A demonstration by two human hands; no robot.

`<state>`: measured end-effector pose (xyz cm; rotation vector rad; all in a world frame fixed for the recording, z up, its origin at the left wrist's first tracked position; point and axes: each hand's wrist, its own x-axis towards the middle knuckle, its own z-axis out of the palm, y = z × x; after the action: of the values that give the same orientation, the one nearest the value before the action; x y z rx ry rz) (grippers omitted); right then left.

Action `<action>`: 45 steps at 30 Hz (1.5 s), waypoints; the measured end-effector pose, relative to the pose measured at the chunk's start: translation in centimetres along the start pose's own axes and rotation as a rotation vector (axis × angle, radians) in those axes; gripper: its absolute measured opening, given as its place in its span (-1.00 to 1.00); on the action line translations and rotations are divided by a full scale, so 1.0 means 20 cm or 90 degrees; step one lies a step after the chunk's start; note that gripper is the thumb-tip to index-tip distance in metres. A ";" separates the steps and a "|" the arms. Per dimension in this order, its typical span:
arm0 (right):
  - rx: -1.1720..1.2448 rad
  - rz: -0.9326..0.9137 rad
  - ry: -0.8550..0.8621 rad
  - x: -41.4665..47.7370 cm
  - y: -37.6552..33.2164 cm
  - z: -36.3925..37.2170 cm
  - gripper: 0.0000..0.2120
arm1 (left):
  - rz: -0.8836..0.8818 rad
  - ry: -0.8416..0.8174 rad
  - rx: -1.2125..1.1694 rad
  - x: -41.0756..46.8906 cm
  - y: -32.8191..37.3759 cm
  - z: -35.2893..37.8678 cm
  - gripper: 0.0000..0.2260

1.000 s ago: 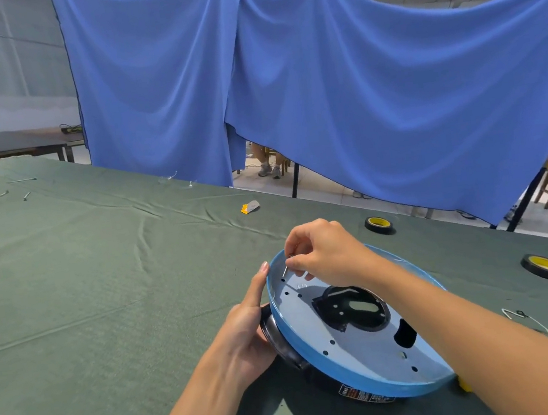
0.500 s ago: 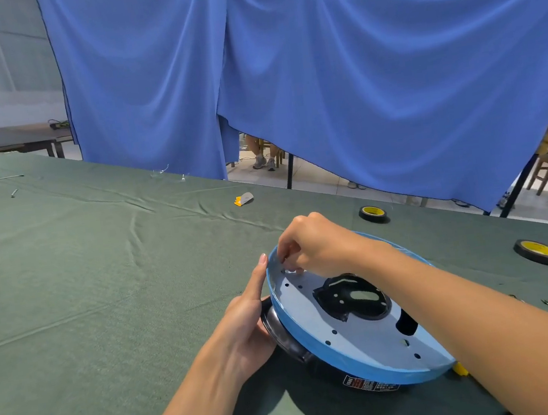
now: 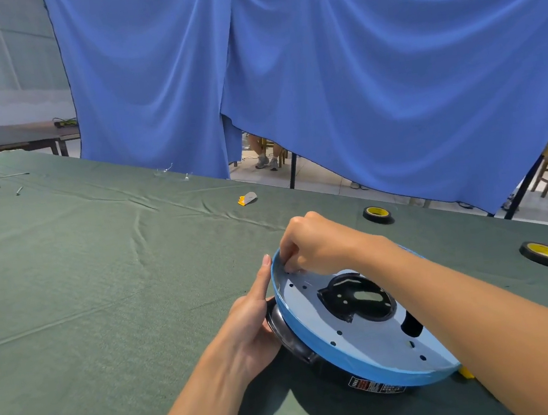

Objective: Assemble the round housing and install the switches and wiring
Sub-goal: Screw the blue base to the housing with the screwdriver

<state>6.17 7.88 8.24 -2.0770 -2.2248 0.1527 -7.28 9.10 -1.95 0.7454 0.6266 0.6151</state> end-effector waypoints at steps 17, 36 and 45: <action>-0.087 0.045 0.031 -0.01 -0.02 0.06 -0.67 | 0.001 0.016 -0.033 0.02 -0.01 -0.01 -0.39; 0.011 0.028 0.083 -0.38 -0.20 -0.06 -0.81 | 0.014 0.042 -0.128 0.01 -0.02 0.03 -0.31; 0.142 0.092 -0.024 -0.41 -0.18 -0.12 -0.79 | 0.023 0.057 -0.141 -0.03 -0.01 0.07 -0.29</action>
<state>3.52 -0.46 11.10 -2.1247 -1.9723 0.4335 -6.67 7.96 -1.23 0.5250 0.6160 0.7412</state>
